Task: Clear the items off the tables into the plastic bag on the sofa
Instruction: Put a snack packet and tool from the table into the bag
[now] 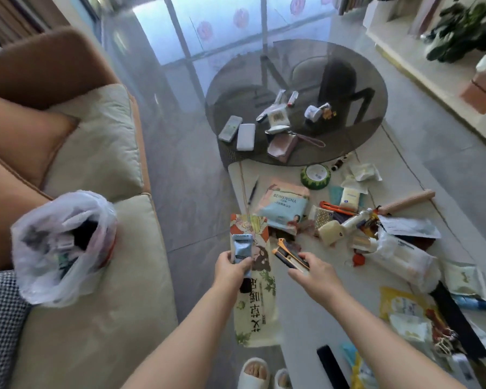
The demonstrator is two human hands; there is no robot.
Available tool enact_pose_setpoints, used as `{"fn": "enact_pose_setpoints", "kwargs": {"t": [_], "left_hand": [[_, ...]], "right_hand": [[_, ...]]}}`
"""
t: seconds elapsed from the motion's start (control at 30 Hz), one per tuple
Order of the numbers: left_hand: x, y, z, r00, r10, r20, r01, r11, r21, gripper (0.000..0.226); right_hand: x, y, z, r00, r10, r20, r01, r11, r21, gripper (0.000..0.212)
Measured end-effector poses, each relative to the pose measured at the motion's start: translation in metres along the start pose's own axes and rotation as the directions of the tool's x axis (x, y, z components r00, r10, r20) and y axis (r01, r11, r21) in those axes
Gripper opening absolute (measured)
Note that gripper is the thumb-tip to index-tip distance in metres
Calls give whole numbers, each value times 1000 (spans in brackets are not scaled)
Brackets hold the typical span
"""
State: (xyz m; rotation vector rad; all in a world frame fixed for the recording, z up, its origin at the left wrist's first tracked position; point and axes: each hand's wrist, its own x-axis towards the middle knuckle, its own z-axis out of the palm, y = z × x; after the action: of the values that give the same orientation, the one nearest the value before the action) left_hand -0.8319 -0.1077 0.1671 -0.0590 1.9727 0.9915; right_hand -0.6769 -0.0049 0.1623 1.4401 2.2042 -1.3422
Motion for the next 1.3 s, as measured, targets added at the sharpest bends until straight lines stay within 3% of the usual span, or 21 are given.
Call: {"fn": "enact_pose_setpoints", "kwargs": {"t": [0.27, 0.4, 0.53, 0.63, 0.73, 0.87, 0.97, 1.3], "left_hand": [[9, -1, -144, 973, -142, -182, 104, 974, -204, 30], [22, -5, -219, 935, -196, -294, 109, 951, -288, 6], [46, -9, -292, 919, -200, -340, 69, 930, -360, 23], [66, -13, -345, 904, -215, -370, 84, 936, -341, 24], [94, -17, -395, 888, -212, -407, 95, 953, -289, 17], [138, -23, -454, 881, -215, -420, 93, 952, -293, 45], [170, -28, -487, 895, -235, -378, 104, 936, -337, 47], [254, -39, -528, 907, -250, -340, 98, 908, -407, 43]], "right_hand": [[8, -135, 64, 979, -106, 175, 81, 986, 147, 35], [17, -202, 106, 950, -163, 267, 135, 983, 123, 30], [29, -267, 153, 927, -188, 325, 168, 982, 90, 23], [39, -313, 188, 918, -190, 347, 170, 982, 86, 29], [51, -357, 223, 915, -160, 371, 125, 985, 117, 34], [74, -403, 271, 925, -133, 355, 81, 984, 159, 33], [92, -429, 305, 937, -101, 335, 39, 981, 188, 32], [149, -477, 387, 941, 91, 326, -215, 904, 369, 29]]}}
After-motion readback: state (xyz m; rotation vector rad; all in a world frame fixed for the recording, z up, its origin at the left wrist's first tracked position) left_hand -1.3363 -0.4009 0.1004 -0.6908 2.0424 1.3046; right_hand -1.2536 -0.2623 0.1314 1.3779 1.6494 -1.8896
